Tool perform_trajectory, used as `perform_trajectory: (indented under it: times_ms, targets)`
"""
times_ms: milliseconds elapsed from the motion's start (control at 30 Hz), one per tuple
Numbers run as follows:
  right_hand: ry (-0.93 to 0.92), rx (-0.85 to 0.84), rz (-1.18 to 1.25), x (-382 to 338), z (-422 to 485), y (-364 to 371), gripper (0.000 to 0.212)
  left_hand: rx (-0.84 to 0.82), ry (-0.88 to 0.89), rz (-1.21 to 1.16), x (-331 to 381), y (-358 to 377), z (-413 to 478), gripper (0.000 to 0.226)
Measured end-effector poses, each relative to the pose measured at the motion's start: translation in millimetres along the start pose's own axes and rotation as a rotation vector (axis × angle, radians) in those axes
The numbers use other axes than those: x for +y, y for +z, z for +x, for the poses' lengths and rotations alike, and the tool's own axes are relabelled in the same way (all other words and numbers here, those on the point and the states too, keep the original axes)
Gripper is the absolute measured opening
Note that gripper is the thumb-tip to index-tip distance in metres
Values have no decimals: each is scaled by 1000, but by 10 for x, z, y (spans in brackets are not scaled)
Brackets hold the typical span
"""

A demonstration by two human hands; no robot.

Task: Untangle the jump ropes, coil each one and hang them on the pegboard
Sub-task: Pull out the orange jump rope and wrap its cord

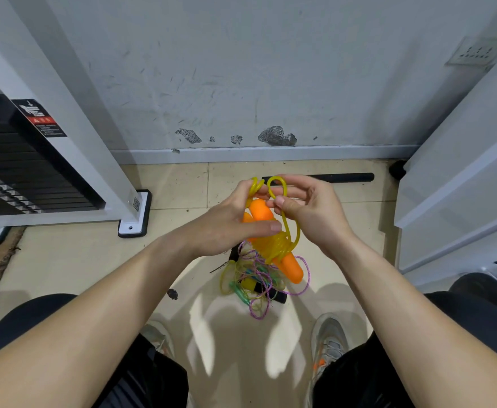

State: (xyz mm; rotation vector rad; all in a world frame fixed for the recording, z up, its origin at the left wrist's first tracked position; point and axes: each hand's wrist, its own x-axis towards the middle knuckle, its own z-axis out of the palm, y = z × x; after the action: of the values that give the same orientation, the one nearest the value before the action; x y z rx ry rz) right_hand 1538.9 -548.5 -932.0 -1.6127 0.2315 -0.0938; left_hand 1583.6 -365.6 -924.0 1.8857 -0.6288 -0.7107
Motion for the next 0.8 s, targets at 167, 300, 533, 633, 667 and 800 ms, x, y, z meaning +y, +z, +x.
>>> perform_trajectory:
  times_ms: [167,300,533,633,667,800]
  targets:
    - [-45,79,-159,20,3,50,26,-4,-46,-296,56,17,-27,54]
    - [-60,54,-230,-19,13,39,27,31,-44,-423,57,-33,-38,48]
    - [-102,47,-468,-6,27,12,28,13,-146,-556,33,-16,-25,61]
    - [-141,19,-532,12,16,37,24,49,-201,-570,26,14,0,73]
    - [-171,8,-559,24,10,46,21,57,-208,-554,26,22,8,69]
    - [-187,-46,-658,20,17,19,59,68,-209,-531,35,4,13,55]
